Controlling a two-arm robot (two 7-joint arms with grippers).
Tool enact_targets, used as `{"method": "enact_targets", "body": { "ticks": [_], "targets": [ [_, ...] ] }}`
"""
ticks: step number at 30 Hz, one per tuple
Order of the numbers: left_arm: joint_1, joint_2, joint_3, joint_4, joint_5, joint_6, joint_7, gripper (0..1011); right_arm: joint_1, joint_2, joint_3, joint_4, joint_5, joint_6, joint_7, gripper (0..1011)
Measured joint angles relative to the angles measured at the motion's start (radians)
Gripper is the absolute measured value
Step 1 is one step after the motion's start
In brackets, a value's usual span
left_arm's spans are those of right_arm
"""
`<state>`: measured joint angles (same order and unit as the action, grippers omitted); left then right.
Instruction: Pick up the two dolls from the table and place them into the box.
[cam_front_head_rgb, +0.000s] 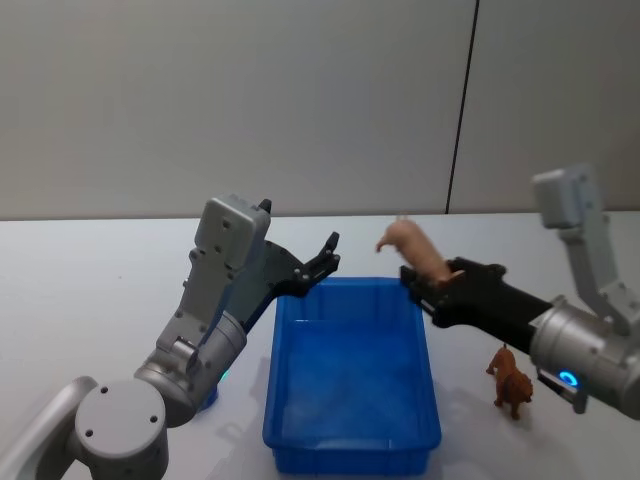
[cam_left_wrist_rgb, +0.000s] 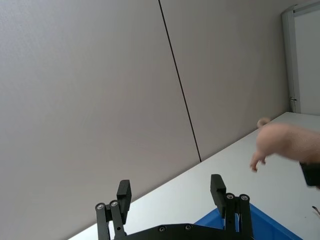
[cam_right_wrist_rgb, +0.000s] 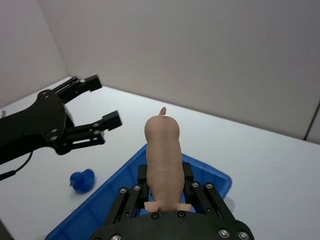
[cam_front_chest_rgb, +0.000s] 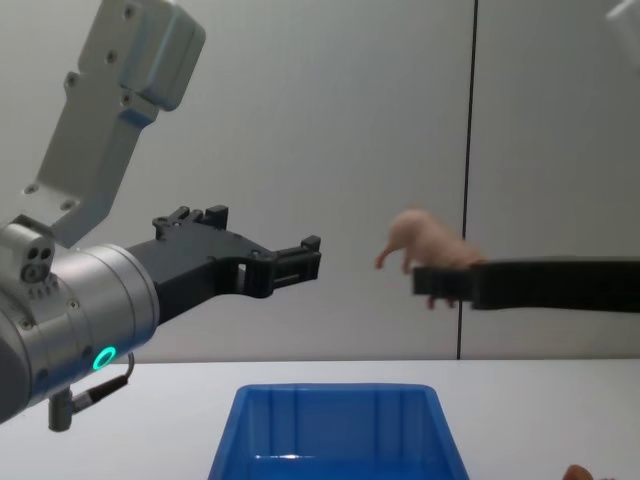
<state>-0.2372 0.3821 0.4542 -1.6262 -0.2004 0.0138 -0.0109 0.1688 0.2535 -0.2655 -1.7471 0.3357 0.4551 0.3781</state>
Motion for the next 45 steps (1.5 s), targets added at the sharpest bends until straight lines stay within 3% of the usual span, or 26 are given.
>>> {"method": "enact_targets", "body": {
  "ticks": [9, 19, 31, 45],
  "targets": [
    [0.000, 0.000, 0.000, 0.000, 0.000, 0.000, 0.000, 1004, 0.054, -0.023, -0.039, 0.034, -0.089, 0.094, 0.058, 363],
    [0.000, 0.000, 0.000, 0.000, 0.000, 0.000, 0.000, 1004, 0.076, -0.034, -0.067, 0.087, -0.189, 0.137, 0.023, 363],
    [0.000, 0.000, 0.000, 0.000, 0.000, 0.000, 0.000, 1004, 0.081, -0.031, -0.076, 0.133, -0.237, 0.137, 0.009, 362],
    [0.000, 0.000, 0.000, 0.000, 0.000, 0.000, 0.000, 1004, 0.085, -0.030, -0.078, 0.144, -0.243, 0.140, 0.009, 363]
  ]
}}
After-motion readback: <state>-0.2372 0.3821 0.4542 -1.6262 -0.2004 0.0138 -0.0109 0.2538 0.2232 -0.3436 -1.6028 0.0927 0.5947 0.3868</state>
